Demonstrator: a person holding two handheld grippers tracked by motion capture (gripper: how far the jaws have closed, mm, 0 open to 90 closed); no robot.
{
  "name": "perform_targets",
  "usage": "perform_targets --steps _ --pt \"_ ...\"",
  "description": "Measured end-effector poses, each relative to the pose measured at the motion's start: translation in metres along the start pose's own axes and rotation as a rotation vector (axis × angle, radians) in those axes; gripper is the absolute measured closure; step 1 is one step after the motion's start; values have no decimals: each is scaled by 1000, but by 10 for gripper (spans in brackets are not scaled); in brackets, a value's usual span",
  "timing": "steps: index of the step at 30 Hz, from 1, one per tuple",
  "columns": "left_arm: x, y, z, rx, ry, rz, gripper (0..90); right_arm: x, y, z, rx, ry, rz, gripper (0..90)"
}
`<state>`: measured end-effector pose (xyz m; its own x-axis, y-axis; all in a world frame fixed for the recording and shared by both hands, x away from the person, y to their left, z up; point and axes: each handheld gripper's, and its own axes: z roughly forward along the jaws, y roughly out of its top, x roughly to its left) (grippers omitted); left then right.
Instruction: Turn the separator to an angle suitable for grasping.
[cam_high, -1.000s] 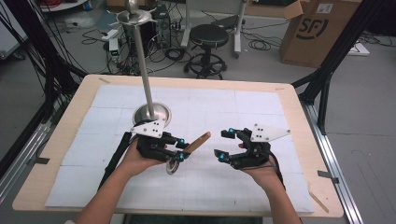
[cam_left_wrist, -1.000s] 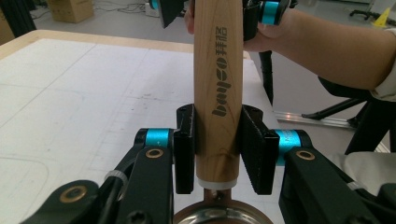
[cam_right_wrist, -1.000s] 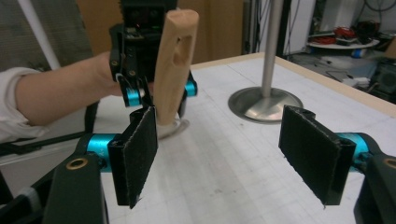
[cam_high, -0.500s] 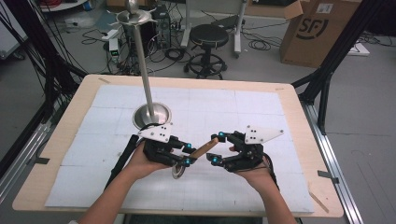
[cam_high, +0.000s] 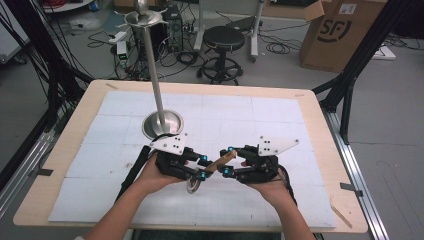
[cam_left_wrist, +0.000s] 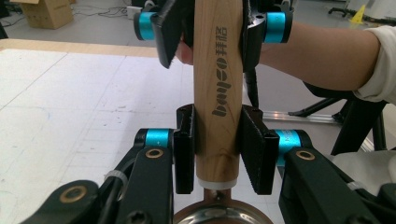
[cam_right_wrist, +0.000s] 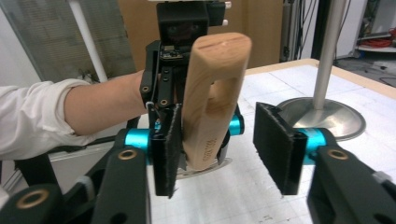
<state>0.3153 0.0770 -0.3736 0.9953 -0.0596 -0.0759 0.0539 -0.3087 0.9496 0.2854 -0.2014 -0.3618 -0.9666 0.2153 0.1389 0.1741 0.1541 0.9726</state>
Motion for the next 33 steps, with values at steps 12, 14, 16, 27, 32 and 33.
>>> perform_targets --steps 12,14,16,27,32,33 --pt "-1 -1 3 10 -9 1 682 3 1 2 -2 35 -13 671" --pt "-1 -1 3 10 -12 -2 681 4 1 2 2 32 -16 673" --pt "-1 -1 3 10 -13 -3 680 4 2 2 6 31 -23 674" --pt "0 -2 2 21 34 -29 585 4 3 -1 -5 -13 -26 723" --pt "1 -2 1 10 35 -28 590 1 1 -3 2 -33 -15 736" --pt "1 -1 1 11 37 -23 595 0 1 -3 -3 -33 -10 736"
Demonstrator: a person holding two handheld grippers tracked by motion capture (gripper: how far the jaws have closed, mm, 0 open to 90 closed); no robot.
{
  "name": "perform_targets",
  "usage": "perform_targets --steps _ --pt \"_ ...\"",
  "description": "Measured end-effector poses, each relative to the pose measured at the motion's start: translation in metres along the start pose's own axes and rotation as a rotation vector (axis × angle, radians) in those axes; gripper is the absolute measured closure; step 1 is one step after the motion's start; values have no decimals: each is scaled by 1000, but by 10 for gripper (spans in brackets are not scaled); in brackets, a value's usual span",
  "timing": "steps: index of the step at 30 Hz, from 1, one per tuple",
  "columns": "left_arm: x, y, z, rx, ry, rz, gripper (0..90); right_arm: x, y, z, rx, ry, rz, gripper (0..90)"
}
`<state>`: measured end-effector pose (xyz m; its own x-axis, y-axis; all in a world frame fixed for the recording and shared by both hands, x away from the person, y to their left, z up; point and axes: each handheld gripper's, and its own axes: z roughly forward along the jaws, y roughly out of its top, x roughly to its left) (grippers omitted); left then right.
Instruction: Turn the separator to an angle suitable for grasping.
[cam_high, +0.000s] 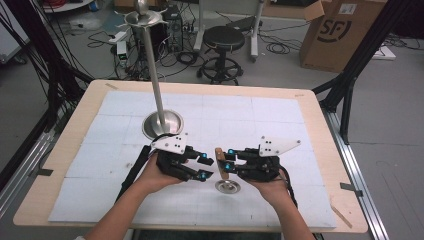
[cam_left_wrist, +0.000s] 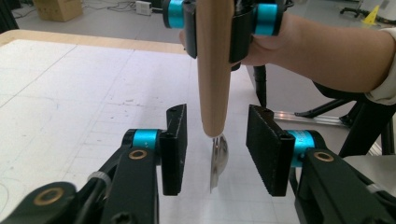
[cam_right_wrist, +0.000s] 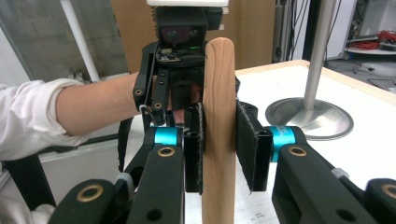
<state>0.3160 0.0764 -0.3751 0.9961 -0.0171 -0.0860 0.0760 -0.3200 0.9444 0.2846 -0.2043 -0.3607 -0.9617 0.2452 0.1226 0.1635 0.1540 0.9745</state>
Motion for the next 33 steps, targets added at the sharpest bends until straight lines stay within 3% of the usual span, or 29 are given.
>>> perform_targets --steps 13,23,29,31,33 --pt "1 -1 0 12 9 -20 567 -1 0 -5 -15 -21 -4 736" --pt "1 -1 2 4 2 -19 538 2 3 -5 -72 -2 2 736" --pt "-2 0 8 -6 -25 -11 540 6 5 1 -88 18 -8 736" --pt "-3 0 11 4 -33 3 561 8 5 3 -90 28 -10 737" --pt "-5 1 14 20 -40 26 640 10 6 6 -91 34 -16 736"
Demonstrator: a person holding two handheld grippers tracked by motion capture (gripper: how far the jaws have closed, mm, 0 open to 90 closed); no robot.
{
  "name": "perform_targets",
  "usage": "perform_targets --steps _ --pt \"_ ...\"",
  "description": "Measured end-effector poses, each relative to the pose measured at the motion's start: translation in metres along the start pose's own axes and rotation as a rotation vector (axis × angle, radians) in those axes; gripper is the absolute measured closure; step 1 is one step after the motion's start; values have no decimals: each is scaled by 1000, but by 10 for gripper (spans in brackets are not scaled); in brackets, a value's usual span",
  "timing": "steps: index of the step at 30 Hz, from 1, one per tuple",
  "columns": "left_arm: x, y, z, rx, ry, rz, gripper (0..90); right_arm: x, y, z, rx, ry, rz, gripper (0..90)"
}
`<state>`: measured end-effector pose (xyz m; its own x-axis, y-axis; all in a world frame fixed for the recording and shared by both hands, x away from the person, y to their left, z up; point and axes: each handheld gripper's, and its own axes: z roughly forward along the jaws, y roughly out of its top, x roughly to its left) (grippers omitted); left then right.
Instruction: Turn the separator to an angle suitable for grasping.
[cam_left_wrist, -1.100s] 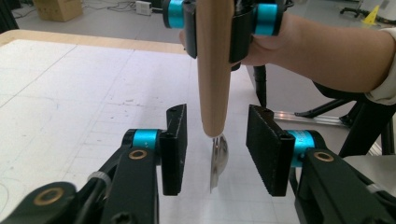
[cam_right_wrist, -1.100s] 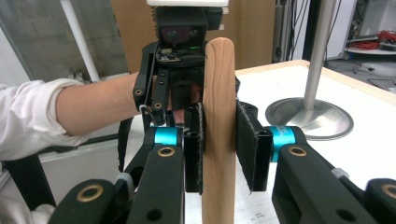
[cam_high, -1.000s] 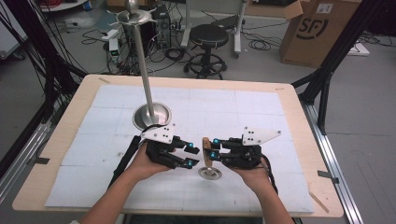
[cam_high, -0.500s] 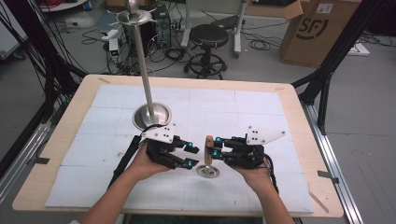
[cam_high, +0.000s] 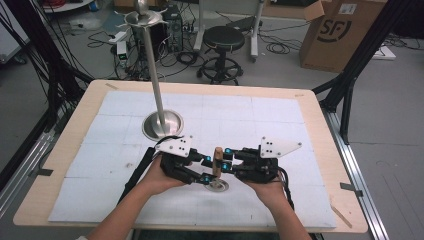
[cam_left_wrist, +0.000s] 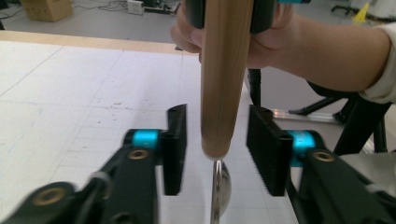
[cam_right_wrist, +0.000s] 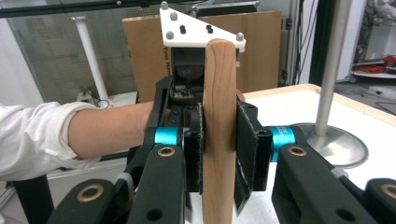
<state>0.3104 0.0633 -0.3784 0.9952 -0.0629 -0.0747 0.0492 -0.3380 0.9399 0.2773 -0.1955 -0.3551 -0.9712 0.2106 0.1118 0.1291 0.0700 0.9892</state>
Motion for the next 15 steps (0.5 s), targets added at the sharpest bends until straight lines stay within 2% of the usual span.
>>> perform_targets --steps 2,5,8,11,15 --pt "-1 1 1 9 6 8 720 1 0 1 5 3 0 736" --pt "-1 1 -1 15 12 19 727 1 -1 2 1 7 2 735" --pt "-2 2 -3 1 19 28 730 2 -2 1 -18 10 -6 709" --pt "-1 3 -7 -18 15 30 730 0 -4 3 15 7 5 637" --pt "-1 3 -10 -19 24 23 730 -1 -7 5 32 9 15 637"
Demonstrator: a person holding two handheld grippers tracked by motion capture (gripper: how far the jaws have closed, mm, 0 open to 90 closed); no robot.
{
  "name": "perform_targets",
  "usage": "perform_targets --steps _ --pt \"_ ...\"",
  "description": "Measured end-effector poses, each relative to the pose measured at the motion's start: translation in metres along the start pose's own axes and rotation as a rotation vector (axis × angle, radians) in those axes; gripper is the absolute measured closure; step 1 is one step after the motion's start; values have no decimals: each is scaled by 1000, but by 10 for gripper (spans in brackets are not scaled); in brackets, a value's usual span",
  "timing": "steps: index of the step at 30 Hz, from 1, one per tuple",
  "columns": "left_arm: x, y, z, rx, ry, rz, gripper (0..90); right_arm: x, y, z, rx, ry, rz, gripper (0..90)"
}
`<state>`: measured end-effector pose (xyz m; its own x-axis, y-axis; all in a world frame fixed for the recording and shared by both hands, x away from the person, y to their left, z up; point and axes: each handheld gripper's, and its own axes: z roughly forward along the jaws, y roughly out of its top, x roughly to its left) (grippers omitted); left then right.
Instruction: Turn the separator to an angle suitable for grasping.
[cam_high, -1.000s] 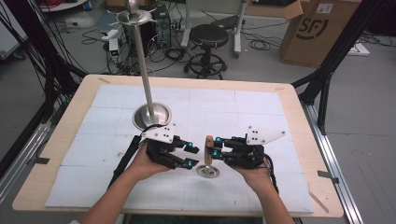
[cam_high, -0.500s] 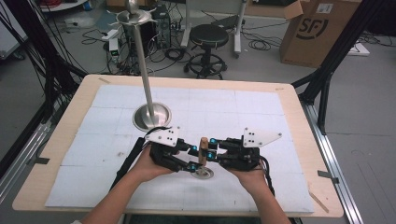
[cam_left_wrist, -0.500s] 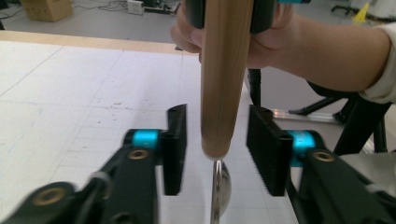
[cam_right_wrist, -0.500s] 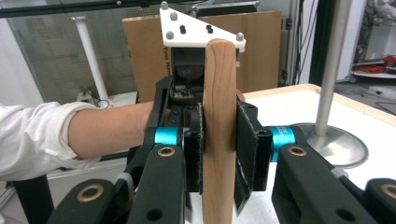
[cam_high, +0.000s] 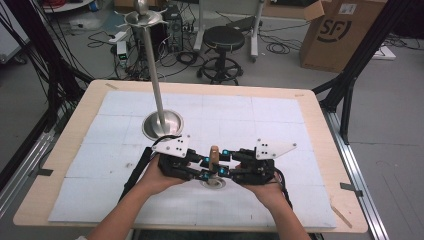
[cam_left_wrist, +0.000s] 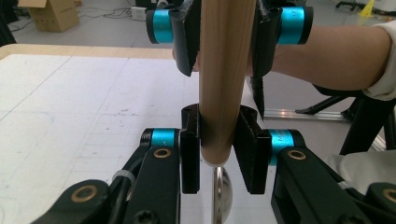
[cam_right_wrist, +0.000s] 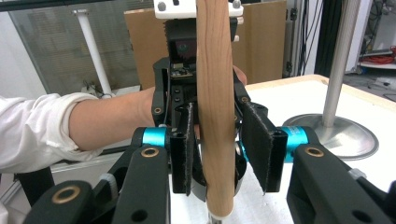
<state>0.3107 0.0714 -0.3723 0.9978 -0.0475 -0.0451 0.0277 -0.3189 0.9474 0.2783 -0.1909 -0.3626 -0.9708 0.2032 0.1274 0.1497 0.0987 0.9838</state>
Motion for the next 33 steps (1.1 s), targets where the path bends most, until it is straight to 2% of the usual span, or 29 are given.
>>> perform_targets --steps 7,8,14,26,33 --pt "2 -1 -2 12 8 -3 730 -1 1 -4 -19 -8 6 628" --pt "2 -2 -3 4 12 -13 730 -1 1 -5 -17 -8 8 624" --pt "4 -2 -9 -4 26 -17 730 -2 1 -6 -24 -11 4 621" --pt "4 -2 -7 0 24 -21 729 -2 1 -7 -20 -20 9 617" --pt "3 -2 -6 -7 16 -14 730 -2 0 -4 -16 -7 10 617"
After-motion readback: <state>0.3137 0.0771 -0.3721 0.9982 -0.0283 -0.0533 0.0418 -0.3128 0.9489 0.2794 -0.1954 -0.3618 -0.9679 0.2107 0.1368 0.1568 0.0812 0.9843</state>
